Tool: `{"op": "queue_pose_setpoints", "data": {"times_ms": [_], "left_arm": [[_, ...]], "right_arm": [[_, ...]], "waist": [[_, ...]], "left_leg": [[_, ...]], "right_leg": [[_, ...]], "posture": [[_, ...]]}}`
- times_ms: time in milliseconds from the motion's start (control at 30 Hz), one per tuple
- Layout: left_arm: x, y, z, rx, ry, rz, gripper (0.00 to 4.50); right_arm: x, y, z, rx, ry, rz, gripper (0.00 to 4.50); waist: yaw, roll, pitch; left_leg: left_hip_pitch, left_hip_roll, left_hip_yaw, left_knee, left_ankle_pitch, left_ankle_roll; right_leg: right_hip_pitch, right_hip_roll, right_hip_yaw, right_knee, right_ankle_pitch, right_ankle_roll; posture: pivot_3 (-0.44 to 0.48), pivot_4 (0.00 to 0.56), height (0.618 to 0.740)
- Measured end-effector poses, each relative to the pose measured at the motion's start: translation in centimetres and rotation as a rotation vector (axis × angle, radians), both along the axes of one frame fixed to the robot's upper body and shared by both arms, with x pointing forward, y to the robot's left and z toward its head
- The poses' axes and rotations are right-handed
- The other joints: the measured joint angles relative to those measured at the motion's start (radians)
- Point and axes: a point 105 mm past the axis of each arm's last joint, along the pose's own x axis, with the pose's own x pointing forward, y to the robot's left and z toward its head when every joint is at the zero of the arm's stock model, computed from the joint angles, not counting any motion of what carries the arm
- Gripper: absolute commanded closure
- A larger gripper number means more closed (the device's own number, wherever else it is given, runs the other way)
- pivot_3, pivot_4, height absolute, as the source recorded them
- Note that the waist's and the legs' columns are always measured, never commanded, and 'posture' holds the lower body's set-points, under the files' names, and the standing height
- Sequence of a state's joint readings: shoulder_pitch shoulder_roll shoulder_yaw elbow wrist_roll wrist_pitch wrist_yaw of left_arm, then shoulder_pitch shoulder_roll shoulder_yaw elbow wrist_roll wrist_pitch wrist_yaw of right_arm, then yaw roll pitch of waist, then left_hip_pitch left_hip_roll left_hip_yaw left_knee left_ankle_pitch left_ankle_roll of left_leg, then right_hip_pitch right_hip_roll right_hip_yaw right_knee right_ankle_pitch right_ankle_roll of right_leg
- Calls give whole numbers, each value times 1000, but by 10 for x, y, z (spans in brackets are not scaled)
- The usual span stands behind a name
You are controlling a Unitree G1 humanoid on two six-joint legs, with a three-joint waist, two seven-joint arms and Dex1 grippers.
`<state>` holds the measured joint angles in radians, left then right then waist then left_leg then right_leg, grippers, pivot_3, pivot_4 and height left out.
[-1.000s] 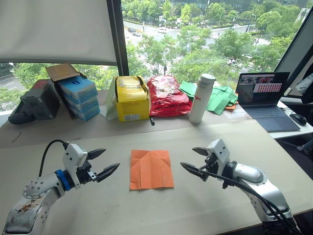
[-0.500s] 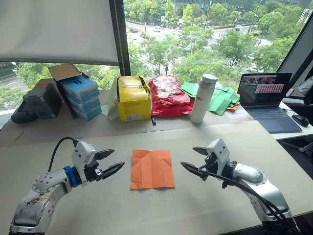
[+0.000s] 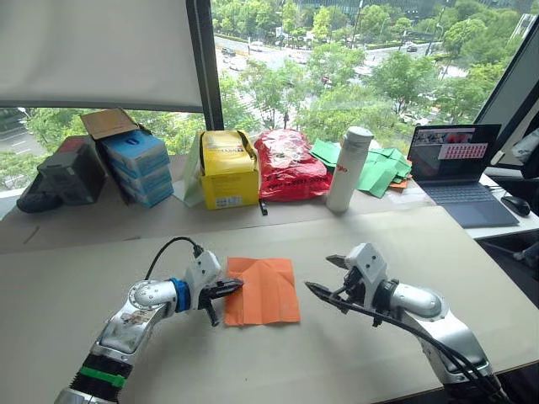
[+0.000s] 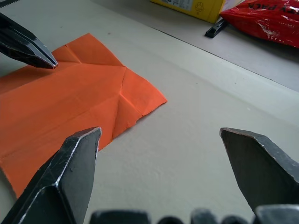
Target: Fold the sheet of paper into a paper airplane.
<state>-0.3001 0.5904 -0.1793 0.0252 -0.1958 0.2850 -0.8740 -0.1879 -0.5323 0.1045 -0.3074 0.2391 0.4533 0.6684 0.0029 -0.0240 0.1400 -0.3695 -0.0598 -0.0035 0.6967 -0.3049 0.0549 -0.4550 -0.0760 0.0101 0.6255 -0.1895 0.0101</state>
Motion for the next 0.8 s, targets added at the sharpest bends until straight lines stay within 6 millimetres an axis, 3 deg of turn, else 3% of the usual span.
{"op": "queue_pose_setpoints", "data": {"times_ms": [467, 600, 800], "left_arm": [[-2, -3, -1, 88, -32, -53, 4450], [-3, -3, -2, 90, -30, -53, 4500], [-5, -6, -2, 95, -33, -63, 4500]], "right_arm": [[-5, 4, -7, -89, 23, 21, 0], [-9, 7, -9, -93, 49, 54, 1141], [-43, 30, -9, -65, 134, 224, 3238]], "waist": [[0, 0, -1], [0, 0, -1], [1, 0, -1]], "left_leg": [[1, 0, 0, 0, 0, 1], [1, 0, 0, 0, -1, 1], [1, 0, 0, 1, -3, 5]], "right_leg": [[0, 0, 0, 0, 0, 0], [0, 0, 0, 0, 0, 0], [1, 0, 0, 0, 0, 0]], "posture": [[0, 150, 740], [0, 150, 740], [0, 150, 740]]}}
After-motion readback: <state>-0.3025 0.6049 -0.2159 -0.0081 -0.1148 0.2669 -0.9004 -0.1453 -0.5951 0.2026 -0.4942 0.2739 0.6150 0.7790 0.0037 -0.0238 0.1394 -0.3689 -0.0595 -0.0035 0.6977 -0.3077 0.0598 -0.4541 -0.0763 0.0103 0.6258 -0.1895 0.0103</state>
